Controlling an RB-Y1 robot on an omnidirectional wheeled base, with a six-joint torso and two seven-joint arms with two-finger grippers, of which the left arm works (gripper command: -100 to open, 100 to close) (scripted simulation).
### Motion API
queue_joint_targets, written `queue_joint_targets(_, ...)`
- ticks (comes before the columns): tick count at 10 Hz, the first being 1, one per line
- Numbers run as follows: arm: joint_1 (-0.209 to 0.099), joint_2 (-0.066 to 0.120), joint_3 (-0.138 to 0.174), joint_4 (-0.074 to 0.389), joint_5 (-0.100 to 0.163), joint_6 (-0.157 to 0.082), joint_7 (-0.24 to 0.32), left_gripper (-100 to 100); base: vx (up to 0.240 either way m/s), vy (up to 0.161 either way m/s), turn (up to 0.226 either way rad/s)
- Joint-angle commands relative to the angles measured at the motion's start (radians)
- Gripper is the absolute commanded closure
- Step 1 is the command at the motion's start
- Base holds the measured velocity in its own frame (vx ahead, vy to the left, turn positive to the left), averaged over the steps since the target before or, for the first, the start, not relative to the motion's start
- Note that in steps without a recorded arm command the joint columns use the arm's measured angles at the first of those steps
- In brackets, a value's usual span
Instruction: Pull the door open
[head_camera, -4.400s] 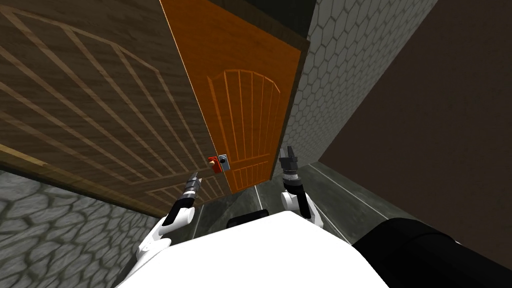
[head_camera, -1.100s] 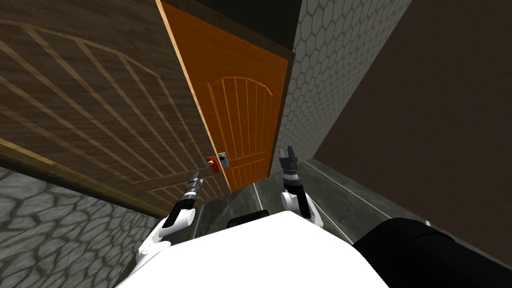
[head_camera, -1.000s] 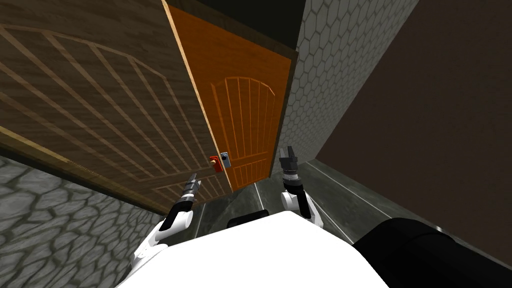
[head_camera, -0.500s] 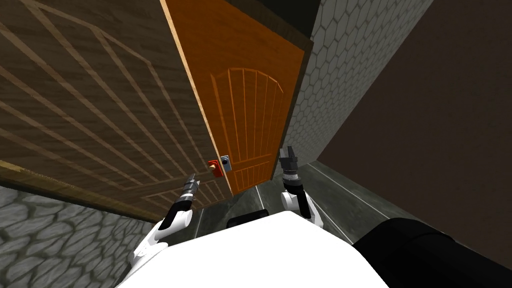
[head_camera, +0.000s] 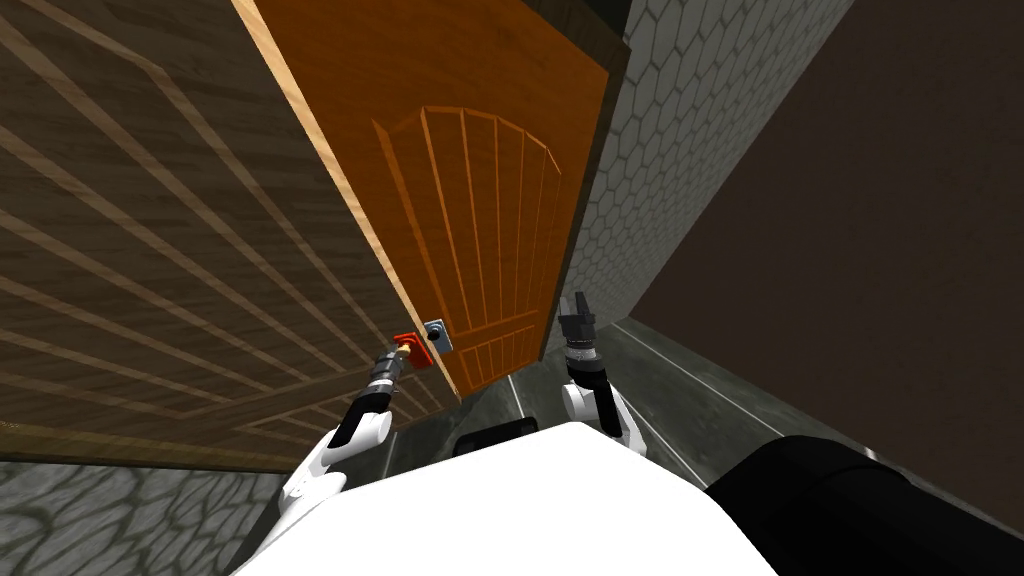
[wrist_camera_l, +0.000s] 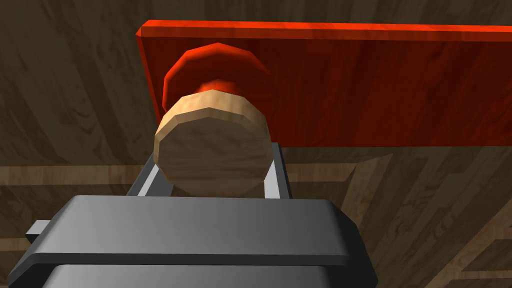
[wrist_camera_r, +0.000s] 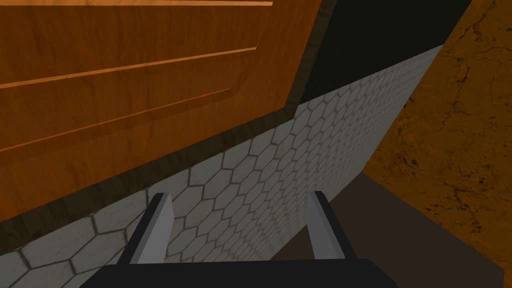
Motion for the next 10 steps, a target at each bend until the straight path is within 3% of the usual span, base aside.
queue_joint_targets(1, 0.004, -0.001, 0.000, 0.002, 0.000, 0.001, 0.000, 100, -0.030, 0.015, -0.023)
queue_joint_targets(4, 0.004, -0.001, 0.000, 0.002, 0.000, 0.001, 0.000, 100, -0.011, 0.002, -0.001)
queue_joint_targets(7, 0.031, 0.019, 0.005, 0.007, 0.004, 0.000, 0.009, 100, -0.146, 0.041, 0.039)
queue_joint_targets(8, 0.030, 0.016, -0.007, -0.009, 0.003, 0.001, 0.012, -100, -0.199, 0.036, -0.011)
queue_joint_targets(10, 0.035, 0.015, -0.027, -0.026, 0.002, -0.003, 0.018, -100, -0.222, -0.031, -0.052)
